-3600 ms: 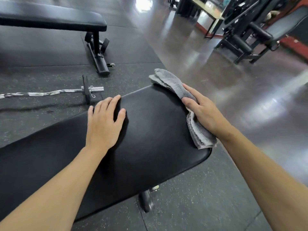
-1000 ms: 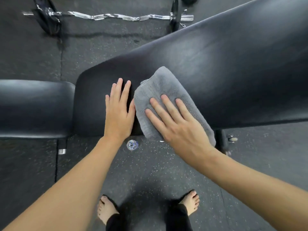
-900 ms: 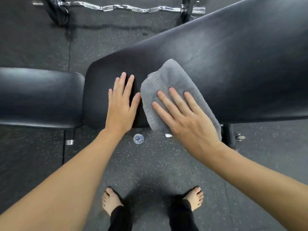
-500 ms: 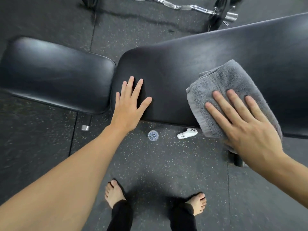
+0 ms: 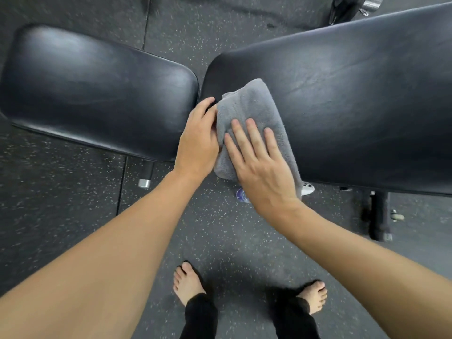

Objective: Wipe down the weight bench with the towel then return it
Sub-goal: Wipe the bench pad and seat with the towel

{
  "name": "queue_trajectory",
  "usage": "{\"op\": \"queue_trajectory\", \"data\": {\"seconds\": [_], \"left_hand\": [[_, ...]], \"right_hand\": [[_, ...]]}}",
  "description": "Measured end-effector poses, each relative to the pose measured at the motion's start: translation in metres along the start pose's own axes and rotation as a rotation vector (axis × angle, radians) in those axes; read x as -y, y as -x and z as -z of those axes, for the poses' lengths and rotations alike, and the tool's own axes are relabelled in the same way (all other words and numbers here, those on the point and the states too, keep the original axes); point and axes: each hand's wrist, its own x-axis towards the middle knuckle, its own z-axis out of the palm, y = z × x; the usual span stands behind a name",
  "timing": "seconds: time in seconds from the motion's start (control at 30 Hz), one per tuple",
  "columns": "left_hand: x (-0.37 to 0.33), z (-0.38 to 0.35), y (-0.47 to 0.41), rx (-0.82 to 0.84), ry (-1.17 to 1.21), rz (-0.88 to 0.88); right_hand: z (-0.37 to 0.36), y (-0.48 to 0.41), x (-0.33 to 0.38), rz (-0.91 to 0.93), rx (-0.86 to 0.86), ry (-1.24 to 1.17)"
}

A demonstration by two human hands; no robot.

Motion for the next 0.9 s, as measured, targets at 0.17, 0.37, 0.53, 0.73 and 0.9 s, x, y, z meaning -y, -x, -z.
{"op": "queue_trajectory", "data": {"seconds": [0.17, 0.37, 0.53, 0.73, 0.9], "left_hand": [[0.022, 0.018, -0.007, -0.045, 0.080, 0.154], [0.027, 0.022, -0.016, -0.074, 0.206, 0.416], [0.019, 0.028, -0.026, -0.061, 0.384, 0.600], [0.017, 0.036, -0.025, 0.017, 0.427, 0.632], [0.020, 0.036, -0.011, -0.096, 0.258, 0.470]], "right_hand": [[-0.002, -0.037, 0.039, -0.013, 0.040, -0.063], [0.001, -0.052, 0.035, 0.015, 0.206, -0.169], [0.007, -0.075, 0.022, 0.052, 0.222, -0.278], [0.006, -0.184, -0.034, -0.105, 0.238, -0.305], [0.001, -0.183, -0.018, 0.027, 0.220, -0.226]]}}
